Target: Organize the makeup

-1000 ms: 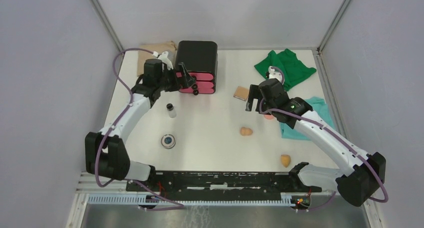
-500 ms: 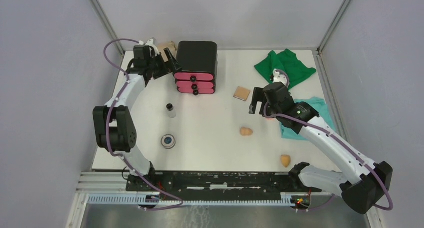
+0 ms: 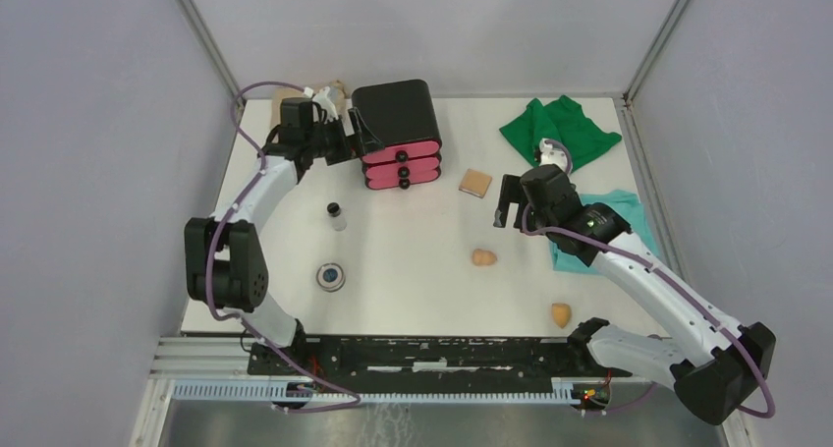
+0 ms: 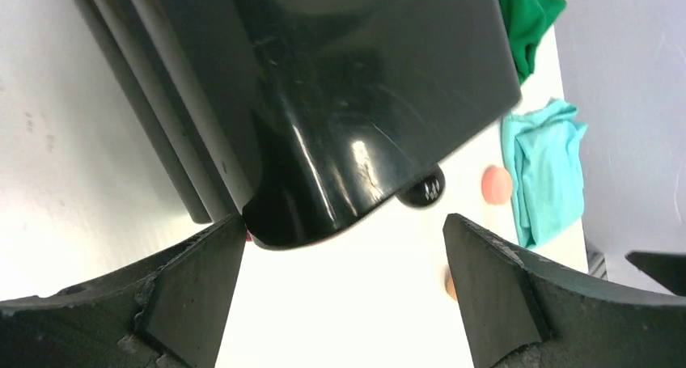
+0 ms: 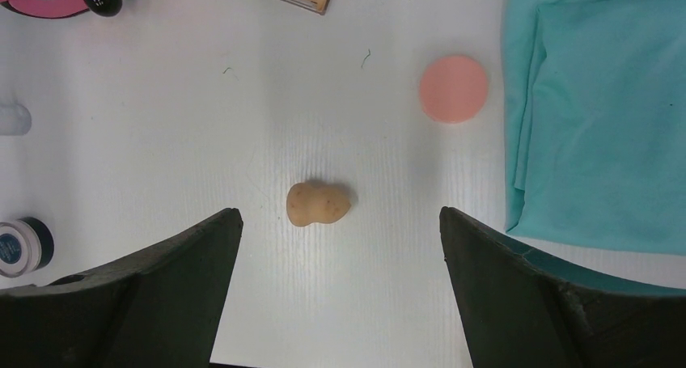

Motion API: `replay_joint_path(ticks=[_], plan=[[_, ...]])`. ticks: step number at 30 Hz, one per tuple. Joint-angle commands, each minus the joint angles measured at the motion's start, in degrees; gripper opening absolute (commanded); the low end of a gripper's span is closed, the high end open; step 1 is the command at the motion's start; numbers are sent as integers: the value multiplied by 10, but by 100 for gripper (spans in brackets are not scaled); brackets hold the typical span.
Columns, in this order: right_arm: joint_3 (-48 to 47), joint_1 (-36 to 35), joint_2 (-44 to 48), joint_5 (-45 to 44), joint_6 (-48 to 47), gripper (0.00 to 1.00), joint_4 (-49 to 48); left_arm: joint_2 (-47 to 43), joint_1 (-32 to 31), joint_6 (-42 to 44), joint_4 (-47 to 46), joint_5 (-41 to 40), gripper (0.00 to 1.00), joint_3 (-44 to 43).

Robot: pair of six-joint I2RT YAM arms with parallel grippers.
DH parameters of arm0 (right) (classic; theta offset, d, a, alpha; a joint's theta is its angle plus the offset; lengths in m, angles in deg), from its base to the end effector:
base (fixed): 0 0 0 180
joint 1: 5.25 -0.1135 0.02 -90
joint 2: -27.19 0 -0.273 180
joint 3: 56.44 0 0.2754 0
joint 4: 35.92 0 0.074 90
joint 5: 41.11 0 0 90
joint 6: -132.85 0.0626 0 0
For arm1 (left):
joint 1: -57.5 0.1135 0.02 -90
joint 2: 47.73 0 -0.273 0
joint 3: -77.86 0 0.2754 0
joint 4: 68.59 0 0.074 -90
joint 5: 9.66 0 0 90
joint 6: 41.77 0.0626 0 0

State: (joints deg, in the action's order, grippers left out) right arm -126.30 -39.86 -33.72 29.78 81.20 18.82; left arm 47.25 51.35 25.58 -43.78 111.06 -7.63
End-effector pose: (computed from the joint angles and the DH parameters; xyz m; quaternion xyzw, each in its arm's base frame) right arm 0.2192 0.1264 0.2995 0.0922 0.9111 0.0970 0.3898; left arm 0.4151 -0.0769 0.2680 0.0001 0.8615 -0.3389 0.3781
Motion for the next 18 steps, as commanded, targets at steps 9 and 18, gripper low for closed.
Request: replay_joint_path(ticks=[9, 18], plan=[[-7, 0, -6, -9, -9, 100, -21, -183, -222, -25, 119, -432, 97, -2], [-13, -1, 2, -40, -12, 100, 4, -35, -403, -230, 267, -711, 99, -91]])
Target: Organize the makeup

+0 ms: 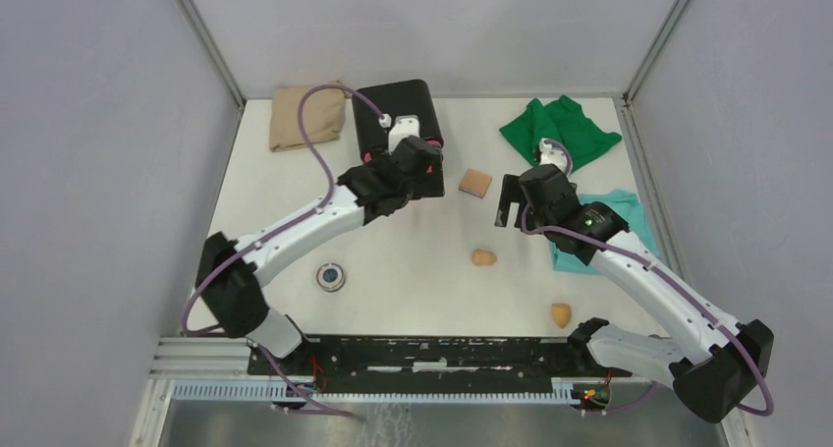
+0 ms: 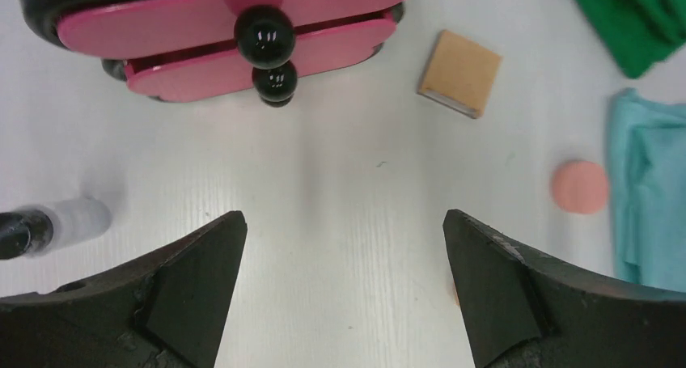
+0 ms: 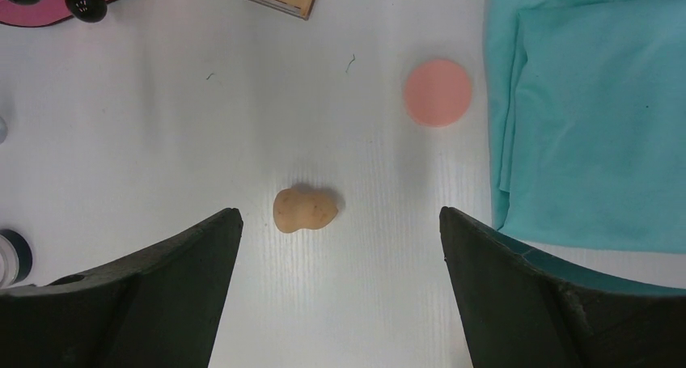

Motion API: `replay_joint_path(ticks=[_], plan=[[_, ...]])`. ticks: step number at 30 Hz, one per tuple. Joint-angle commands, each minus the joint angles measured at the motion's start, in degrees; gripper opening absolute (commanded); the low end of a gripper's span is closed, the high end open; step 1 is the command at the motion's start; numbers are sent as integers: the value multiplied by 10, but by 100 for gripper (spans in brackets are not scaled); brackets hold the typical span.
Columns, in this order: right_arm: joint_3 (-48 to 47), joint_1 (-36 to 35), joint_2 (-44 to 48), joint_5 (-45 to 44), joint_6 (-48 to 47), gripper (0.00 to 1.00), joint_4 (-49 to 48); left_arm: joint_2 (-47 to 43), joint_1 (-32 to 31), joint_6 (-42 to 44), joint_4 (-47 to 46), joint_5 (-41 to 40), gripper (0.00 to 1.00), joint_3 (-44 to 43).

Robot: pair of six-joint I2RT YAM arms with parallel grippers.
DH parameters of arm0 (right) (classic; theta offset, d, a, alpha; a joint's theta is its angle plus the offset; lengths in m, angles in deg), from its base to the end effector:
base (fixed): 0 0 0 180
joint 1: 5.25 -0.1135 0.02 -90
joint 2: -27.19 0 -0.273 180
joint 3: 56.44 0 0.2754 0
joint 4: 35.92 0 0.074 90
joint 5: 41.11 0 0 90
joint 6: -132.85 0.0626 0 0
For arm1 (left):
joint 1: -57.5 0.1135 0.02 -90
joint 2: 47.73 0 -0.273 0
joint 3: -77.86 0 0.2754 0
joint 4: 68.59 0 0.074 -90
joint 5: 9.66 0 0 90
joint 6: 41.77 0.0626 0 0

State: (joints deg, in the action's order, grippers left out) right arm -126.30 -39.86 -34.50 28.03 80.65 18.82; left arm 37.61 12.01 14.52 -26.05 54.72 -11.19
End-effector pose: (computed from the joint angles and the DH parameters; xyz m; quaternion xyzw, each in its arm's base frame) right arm 0.2219 0.1260 0.2968 0.0924 0.9115 0.0792 0.3930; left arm 0.2817 -0.2479 0.3216 -0.0050 0.8847 -0.1143 0.4519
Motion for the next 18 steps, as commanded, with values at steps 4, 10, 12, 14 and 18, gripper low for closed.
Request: replay_joint_path(ticks=[4, 10, 12, 14, 18], plan=[[-12, -1, 19, -22, 1, 100, 13, 109, -7, -139, 102, -161, 97, -100], [-1, -1, 39, -23, 2, 100, 7, 175, 24, -110, 105, -150, 89, -156], [-3, 0, 40, -20, 1, 100, 8, 184, 29, -103, 102, -152, 86, -168], [-4, 0, 41, -20, 2, 100, 10, 190, 36, -96, 99, -153, 83, -176], [-1, -1, 47, -18, 2, 100, 9, 193, 67, -63, 59, -111, 75, -169]])
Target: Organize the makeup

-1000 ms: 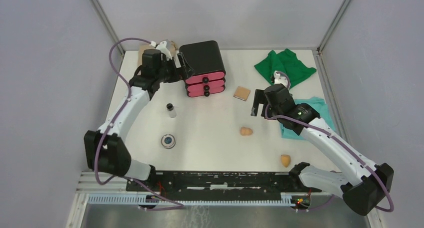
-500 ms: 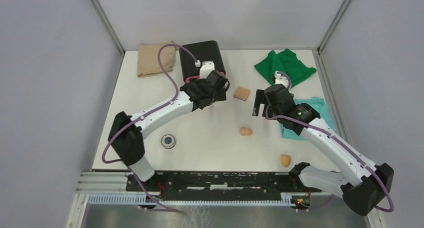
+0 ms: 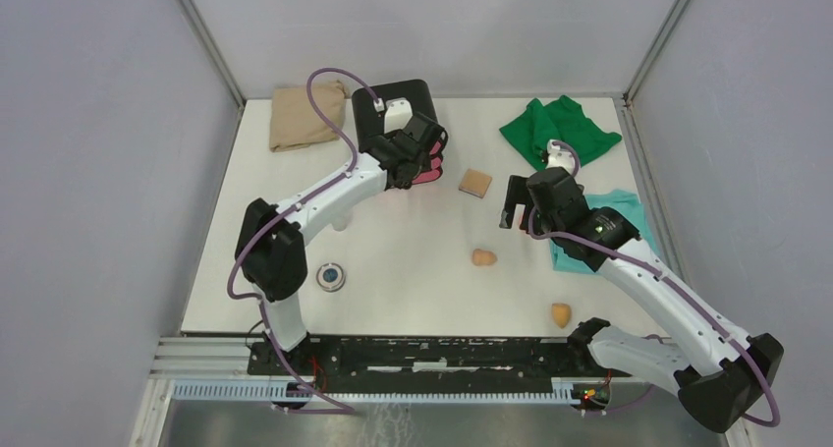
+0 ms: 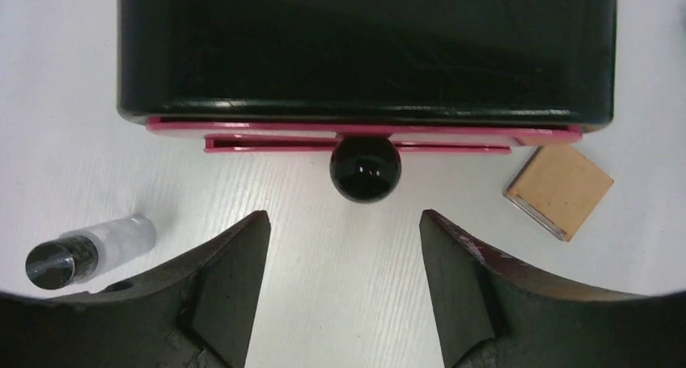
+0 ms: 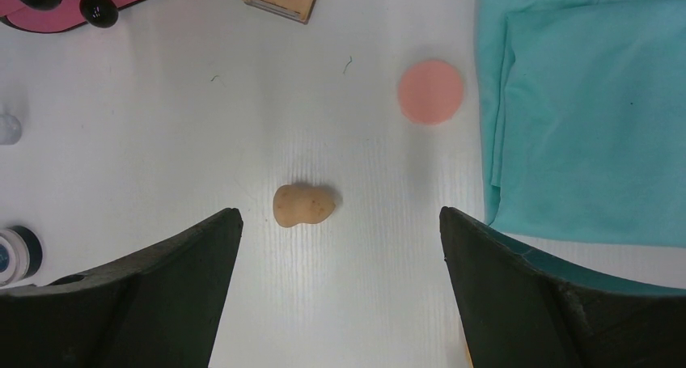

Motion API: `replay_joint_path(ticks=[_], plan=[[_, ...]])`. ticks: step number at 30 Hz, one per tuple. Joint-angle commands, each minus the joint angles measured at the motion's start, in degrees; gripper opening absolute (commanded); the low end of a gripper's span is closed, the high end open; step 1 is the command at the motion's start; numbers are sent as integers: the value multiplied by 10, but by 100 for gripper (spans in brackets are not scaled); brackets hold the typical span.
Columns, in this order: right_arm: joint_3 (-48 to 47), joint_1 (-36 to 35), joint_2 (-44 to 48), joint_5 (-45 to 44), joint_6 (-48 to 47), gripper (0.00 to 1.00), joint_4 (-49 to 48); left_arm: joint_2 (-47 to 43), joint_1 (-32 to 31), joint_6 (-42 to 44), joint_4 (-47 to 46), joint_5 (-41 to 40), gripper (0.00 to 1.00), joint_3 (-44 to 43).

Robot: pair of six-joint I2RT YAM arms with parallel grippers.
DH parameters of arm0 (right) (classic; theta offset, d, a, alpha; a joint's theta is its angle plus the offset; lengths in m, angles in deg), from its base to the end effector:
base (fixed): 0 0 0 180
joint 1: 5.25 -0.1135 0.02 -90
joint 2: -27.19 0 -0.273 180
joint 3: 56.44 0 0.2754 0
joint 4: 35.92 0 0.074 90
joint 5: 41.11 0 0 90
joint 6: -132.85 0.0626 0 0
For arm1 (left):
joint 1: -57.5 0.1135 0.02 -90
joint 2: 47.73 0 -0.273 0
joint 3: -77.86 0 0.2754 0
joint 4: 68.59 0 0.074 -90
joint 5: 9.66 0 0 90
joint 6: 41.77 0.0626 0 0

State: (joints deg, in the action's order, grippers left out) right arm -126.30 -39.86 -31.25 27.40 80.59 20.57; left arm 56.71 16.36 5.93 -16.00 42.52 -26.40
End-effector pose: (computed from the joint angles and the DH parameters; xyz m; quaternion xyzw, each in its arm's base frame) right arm 0.2109 0.1177 0.3070 0.0960 0.9056 0.0825 0.4047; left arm 0.3552 -0.2594 0.2787 -0.1125 0.8954 0.0283 0.4298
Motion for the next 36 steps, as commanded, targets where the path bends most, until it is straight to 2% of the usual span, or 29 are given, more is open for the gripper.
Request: replay_joint_path(ticks=[1, 14, 19, 25, 31, 36], plan=[[1, 0, 16, -11, 3, 100, -9, 4, 27, 32, -48, 18, 74, -17], [9, -1, 19, -2, 5, 100, -13, 37, 28, 53, -72, 43, 59, -39], [9, -1, 15, 0, 3, 100, -12, 37, 28, 46, -76, 46, 49, -40], [8, 0, 14, -3, 2, 100, -13, 30, 26, 56, -79, 64, 30, -35], [9, -1, -1, 0, 3, 100, -19, 5, -2, 44, -91, 55, 27, 1], [9, 0, -3, -2, 5, 99, -21, -55, -33, -1, -129, 55, 26, 88]])
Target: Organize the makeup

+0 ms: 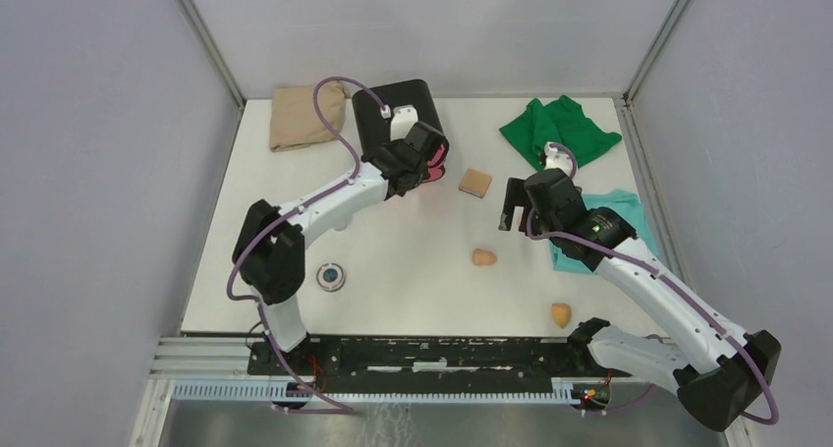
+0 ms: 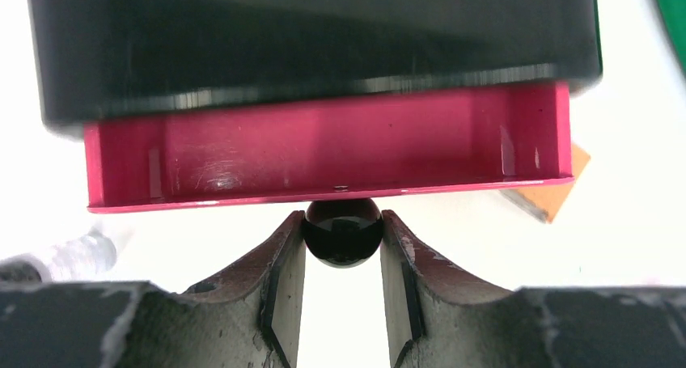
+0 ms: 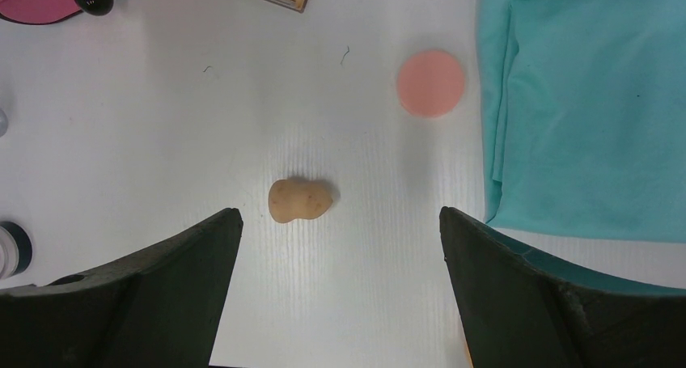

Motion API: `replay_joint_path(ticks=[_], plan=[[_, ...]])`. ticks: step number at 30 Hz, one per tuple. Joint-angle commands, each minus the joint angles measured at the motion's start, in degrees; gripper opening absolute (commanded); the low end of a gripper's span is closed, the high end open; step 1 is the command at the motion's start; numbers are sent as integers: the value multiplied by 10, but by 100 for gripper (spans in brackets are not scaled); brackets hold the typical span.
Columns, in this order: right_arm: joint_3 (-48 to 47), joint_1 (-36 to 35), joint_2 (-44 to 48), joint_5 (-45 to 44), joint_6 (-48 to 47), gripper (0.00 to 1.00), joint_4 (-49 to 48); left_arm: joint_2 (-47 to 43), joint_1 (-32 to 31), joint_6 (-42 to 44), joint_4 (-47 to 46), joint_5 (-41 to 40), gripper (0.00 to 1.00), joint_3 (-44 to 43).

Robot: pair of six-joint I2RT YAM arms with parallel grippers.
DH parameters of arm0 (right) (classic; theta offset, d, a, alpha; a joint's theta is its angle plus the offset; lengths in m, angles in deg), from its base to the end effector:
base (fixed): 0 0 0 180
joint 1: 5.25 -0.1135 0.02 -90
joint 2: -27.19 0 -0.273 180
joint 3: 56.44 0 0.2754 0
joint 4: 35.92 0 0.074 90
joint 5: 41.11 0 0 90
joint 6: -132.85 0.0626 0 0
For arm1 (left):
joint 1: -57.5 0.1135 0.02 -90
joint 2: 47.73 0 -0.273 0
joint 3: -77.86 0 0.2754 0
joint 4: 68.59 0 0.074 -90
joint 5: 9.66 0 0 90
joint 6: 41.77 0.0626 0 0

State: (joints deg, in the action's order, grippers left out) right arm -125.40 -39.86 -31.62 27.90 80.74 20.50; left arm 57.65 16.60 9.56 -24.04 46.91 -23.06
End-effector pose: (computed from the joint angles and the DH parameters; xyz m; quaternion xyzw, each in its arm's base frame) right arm 0.2113 0.1186 0.2999 0.0939 0.9102 0.0802 0.3953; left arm 0.3625 -0.2684 0.2600 -0.0832 0.8989 -0.0076 0.4301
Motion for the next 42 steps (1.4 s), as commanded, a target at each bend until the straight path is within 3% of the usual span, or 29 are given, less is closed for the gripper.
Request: replay_joint_path(ticks=[1, 13, 18, 21, 24, 29, 34, 39, 42], plan=[[0, 0, 1, -7, 3, 100, -22, -75, -41, -43, -51, 9, 26, 70], [1, 0, -2, 0, 5, 99, -25, -100, -85, -82, -28, 10, 31, 110], [5, 0, 6, 0, 6, 99, -24, -97, -86, -74, -25, 8, 70, 105], [7, 0, 8, 1, 8, 99, -24, -100, -86, -63, -24, 11, 78, 99], [7, 0, 9, 1, 9, 99, -22, -112, -88, -51, -19, 21, 80, 94], [6, 0, 7, -2, 5, 99, -24, -181, -102, -28, -25, 89, 81, 131], [7, 0, -2, -5, 7, 99, -32, -301, -117, 14, -75, 168, 86, 251], [17, -1, -6, 5, 6, 99, -59, -400, -98, 4, -36, 131, 100, 345], [12, 0, -19, 12, 4, 99, -58, -431, -42, -8, 12, 114, 99, 350]])
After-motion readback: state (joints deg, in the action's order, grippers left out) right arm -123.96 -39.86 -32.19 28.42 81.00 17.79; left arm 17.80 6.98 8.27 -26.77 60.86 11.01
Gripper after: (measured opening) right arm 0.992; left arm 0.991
